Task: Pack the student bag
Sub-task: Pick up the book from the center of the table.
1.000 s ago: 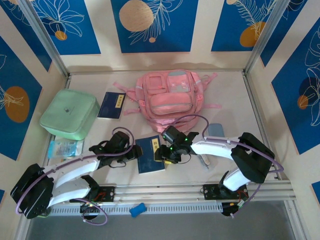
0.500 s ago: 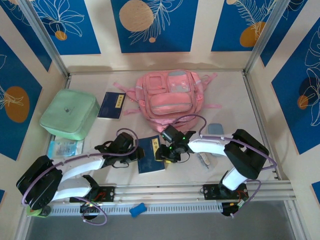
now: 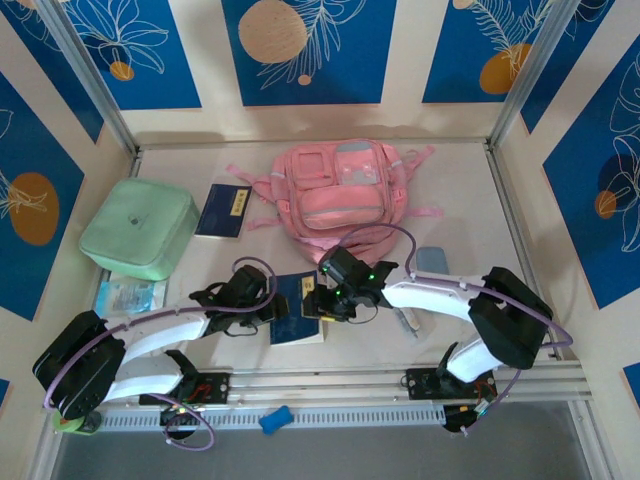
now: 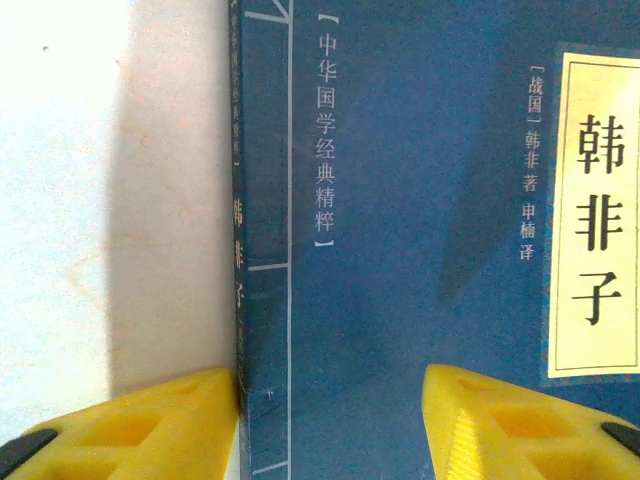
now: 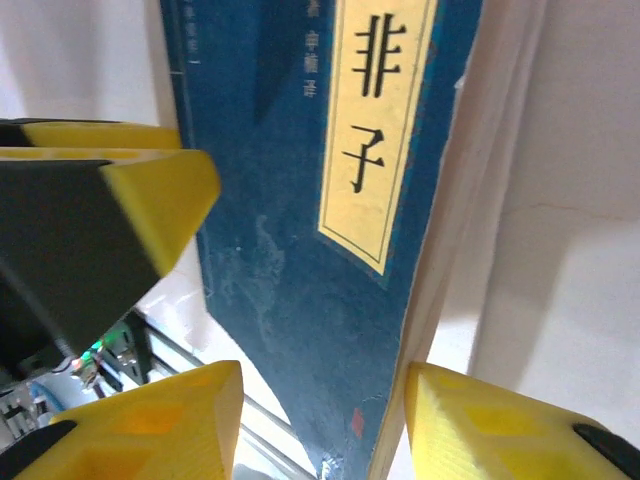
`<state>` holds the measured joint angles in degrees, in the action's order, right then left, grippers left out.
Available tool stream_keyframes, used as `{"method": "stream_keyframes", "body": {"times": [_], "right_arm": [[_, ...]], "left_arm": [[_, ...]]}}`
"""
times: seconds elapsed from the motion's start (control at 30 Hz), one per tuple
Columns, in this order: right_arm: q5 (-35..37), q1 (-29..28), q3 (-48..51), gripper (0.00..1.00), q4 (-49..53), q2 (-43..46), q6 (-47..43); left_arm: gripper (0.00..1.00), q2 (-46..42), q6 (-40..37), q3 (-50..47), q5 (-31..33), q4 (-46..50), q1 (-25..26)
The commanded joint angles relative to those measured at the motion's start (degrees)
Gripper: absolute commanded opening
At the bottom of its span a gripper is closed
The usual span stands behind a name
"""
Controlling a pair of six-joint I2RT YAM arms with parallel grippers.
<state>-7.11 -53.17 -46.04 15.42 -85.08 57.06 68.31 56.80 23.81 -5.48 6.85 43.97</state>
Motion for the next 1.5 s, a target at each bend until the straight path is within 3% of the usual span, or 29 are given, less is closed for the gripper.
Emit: {"method": "stream_keyframes", "body": {"times": [0.0, 0.27, 0.77, 1.17, 1.3, 1.47], "right_arm": [[-3.8, 0.9, 1.6, 0.45, -2.7, 0.8, 0.4], [-5.5, 1.9, 3.2, 0.37, -4.7, -1.7, 2.1], [-6.6, 1.8, 4.9, 0.03, -7.8, 0.3, 2.4], [-2.5, 1.5, 6.1, 0.00, -2.2, 12.6, 1.6], [-0.8, 3.0, 5.5, 0.00, 2.8, 19.9, 0.2], [-4.3, 8.0, 2.5, 0.00, 7.8, 26.9, -2.5]], "left_arm": [[0.52, -0.3, 0.4, -1.1, 0.9, 0.7, 0.7], [0.52, -0.5, 1.2, -1.3, 0.6, 0.3, 0.6], [0.55, -2.9, 2.4, -1.5, 1.3, 1.0, 0.6], [0.74, -17.3, -0.7, 3.7, 2.9, 14.7, -2.6], [0.81, -21.9, -0.2, 3.9, -0.9, 14.2, -5.2], [0.88, -24.4, 1.0, 4.8, -6.9, 11.0, -8.3]]}}
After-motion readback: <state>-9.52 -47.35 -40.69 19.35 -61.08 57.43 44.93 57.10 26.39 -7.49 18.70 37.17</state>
